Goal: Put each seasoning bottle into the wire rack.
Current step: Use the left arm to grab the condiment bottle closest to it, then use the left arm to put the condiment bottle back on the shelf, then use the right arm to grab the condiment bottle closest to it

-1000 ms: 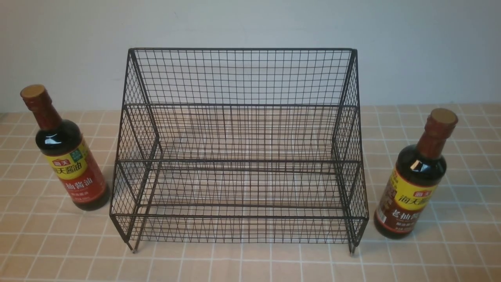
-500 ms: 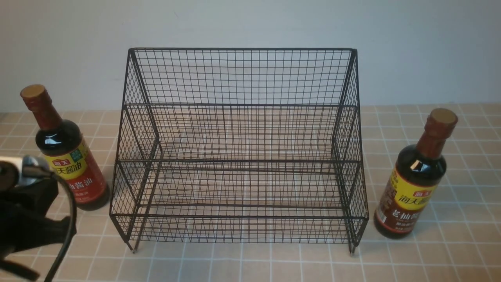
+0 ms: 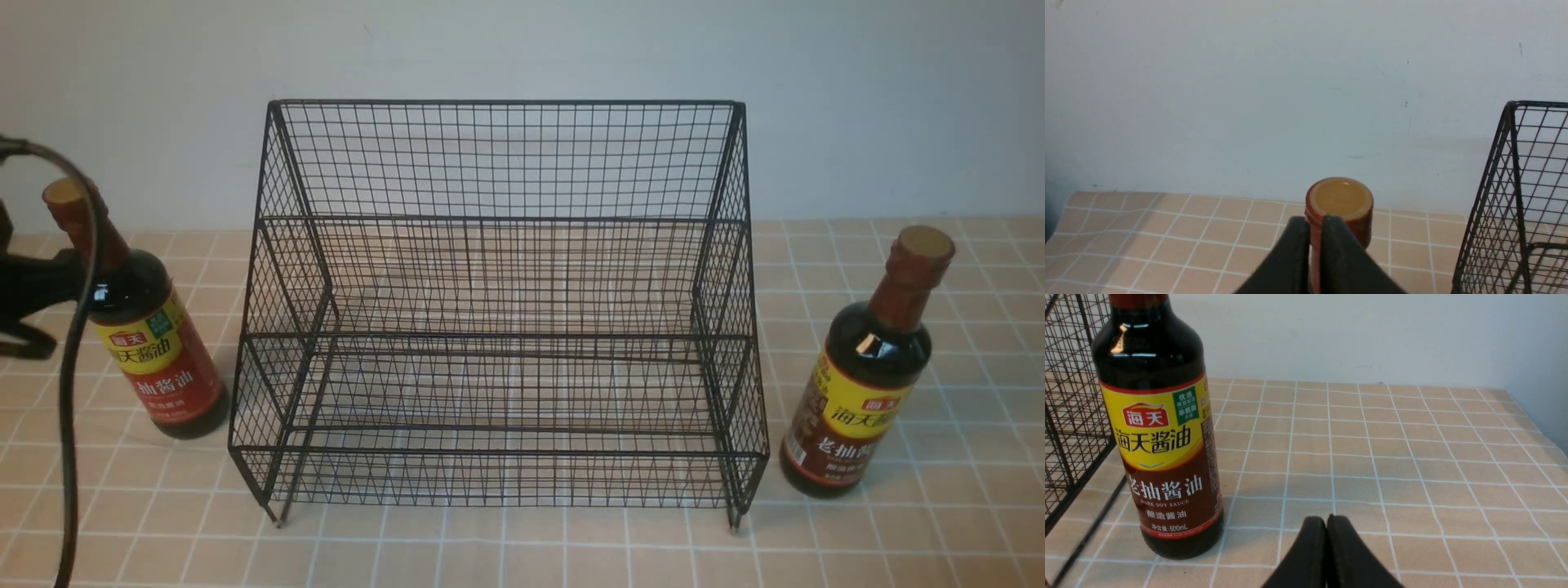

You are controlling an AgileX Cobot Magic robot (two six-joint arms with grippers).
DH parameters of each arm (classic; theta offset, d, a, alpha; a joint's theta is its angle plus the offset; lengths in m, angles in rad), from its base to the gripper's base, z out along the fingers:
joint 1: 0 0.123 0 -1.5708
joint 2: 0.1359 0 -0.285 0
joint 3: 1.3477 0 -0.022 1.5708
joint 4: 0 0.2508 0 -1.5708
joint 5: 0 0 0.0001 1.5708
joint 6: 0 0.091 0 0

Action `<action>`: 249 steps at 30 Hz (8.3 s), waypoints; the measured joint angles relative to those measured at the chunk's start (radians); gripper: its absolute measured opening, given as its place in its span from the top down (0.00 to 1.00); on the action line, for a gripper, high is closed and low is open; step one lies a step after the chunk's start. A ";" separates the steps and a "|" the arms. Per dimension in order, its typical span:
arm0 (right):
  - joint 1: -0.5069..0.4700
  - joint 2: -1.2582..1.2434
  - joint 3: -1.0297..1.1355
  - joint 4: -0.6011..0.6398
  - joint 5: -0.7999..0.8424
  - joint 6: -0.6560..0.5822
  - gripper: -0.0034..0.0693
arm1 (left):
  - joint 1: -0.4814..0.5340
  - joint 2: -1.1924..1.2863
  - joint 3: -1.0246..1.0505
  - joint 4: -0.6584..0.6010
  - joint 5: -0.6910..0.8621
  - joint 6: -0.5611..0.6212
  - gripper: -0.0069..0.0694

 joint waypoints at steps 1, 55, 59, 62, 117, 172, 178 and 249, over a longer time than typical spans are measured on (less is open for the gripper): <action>0.000 0.000 0.000 0.000 0.000 0.000 0.97 | -0.001 0.015 -0.006 0.001 -0.007 0.000 0.84; 0.000 0.000 0.000 0.000 0.000 0.000 0.97 | -0.013 0.300 -0.081 0.301 -0.099 -0.239 0.54; 0.000 0.000 0.000 0.000 0.000 0.000 0.97 | -0.012 0.195 -0.069 0.303 0.005 -0.218 0.55; 0.000 0.000 0.000 0.000 0.000 0.000 0.97 | -0.012 0.098 -0.074 0.304 0.053 -0.215 0.55; 0.000 0.000 0.000 0.000 0.000 0.000 0.97 | -0.411 0.100 -0.374 0.326 0.072 -0.237 0.56; 0.000 0.000 0.000 0.000 0.000 0.000 0.97 | -0.411 0.365 -0.380 0.192 0.212 -0.221 0.56; 0.000 0.000 0.000 0.000 0.000 0.000 0.97 | -0.411 0.353 -0.384 0.192 0.255 -0.217 0.40; 0.000 0.000 0.000 0.000 0.000 0.000 0.97 | -0.132 -1.046 0.588 0.608 0.615 -0.484 0.92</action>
